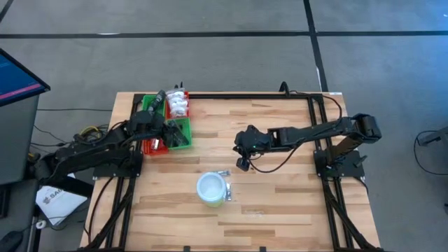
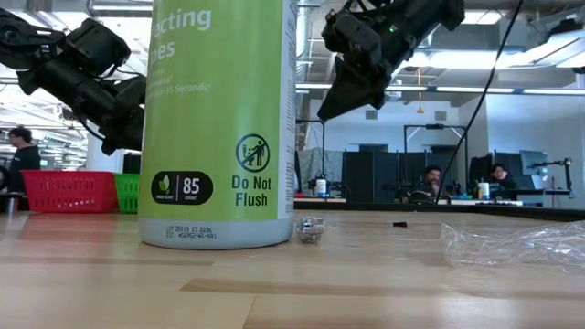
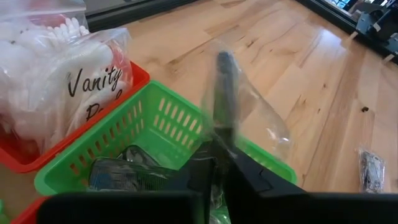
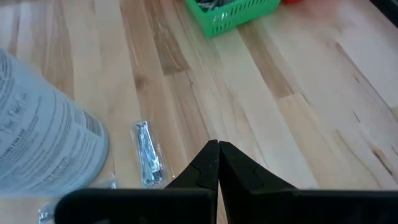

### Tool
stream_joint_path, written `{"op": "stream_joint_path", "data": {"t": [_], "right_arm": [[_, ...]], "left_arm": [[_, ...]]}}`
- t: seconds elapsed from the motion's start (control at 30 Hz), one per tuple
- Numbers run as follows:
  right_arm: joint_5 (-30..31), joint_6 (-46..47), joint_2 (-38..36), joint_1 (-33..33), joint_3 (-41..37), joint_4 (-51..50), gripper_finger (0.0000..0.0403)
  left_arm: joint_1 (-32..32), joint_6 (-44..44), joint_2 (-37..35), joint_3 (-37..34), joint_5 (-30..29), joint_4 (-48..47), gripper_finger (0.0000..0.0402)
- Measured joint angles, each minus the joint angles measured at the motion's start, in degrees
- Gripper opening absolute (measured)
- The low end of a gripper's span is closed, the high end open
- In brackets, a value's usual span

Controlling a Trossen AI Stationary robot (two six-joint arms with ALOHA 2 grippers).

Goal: Pick & Place Travel size toiletries
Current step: Put the black comb into the bottom green bin, then put the silver nail cutter into the bottom red bin

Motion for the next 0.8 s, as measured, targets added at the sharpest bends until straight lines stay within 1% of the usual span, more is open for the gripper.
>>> {"op": "stream_joint_path", "data": {"t": [0.2, 0.37, 0.57, 0.63, 0.7, 0.8], "right_arm": [[-0.02, -0.04, 0.72, 0.00, -0.08, 0.70, 0.0000], [-0.02, -0.11, 1.31, 0.00, -0.04, 1.13, 0.0000], [-0.02, -0.17, 2.58, 0.00, 0.07, 1.37, 0.0000], [-0.04, -0.02, 2.80, 0.00, -0.23, 0.16, 0.0000], [-0.04, 0.30, 3.52, 0.00, 0.14, 1.60, 0.0000], [-0.52, 0.63, 4.67, 0.07, -0.19, 0.03, 0.0000]], "left_arm": [[-0.01, 0.00, 0.02, 0.00, -0.46, -0.74, 0.0051], [-0.10, -0.02, 0.09, 0.01, -1.54, -1.56, 0.0084], [-0.10, 0.09, 0.15, 0.02, -5.49, -1.55, 0.0132], [-0.10, 0.11, 0.15, 0.02, -5.90, -1.39, 0.0144], [-0.12, 0.05, 0.12, 0.02, -5.84, -1.11, 0.0152], [-0.12, 0.02, 0.12, 0.02, -3.98, -0.82, 0.0160]]}}
